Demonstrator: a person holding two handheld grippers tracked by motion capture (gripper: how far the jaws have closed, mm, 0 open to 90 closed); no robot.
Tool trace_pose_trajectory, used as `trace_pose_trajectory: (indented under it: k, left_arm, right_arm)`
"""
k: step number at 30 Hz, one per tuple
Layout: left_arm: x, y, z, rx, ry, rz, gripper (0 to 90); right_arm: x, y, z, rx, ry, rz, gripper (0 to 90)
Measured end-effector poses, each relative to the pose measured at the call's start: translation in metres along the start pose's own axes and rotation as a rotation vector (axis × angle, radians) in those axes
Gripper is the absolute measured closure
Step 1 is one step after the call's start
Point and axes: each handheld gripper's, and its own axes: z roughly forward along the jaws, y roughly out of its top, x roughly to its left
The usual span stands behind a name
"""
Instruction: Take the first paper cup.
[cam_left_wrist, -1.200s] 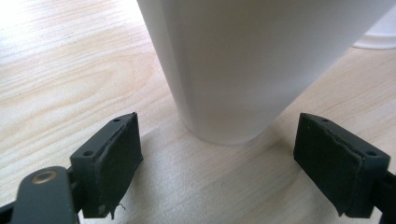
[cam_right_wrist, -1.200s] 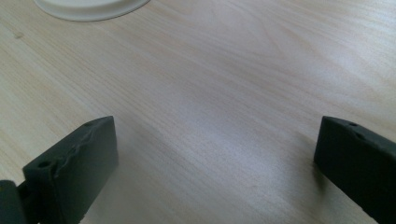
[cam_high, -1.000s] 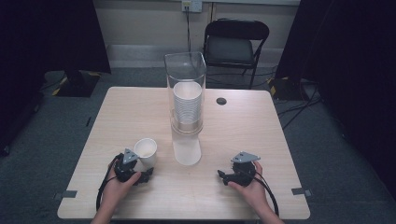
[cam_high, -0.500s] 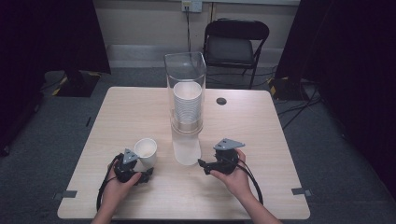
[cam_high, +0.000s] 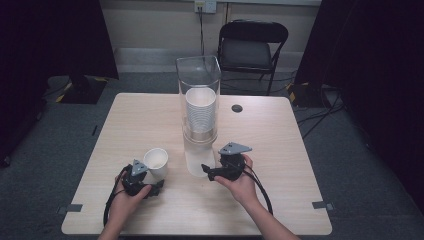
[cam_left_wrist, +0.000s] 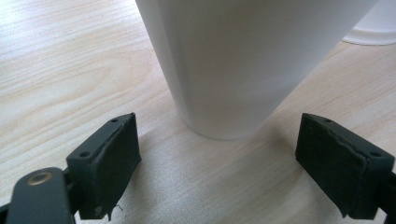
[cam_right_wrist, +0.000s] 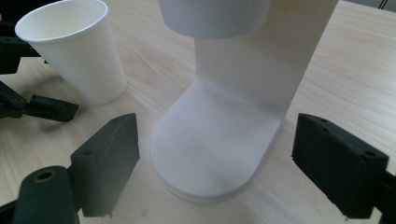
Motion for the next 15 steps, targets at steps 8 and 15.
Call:
trace_pose_trajectory:
  k: [8, 15]
  left_arm:
    - [0.000, 0.000, 0.000, 0.000, 0.000, 0.000, 13.3]
    - [0.000, 0.000, 0.000, 0.000, 0.000, 0.000, 13.3]
  right_arm:
    - [0.002, 0.011, 0.008, -0.012, 0.005, -0.025, 15.2]
    - [0.003, 0.016, 0.012, -0.044, 0.017, 0.000, 16.7]
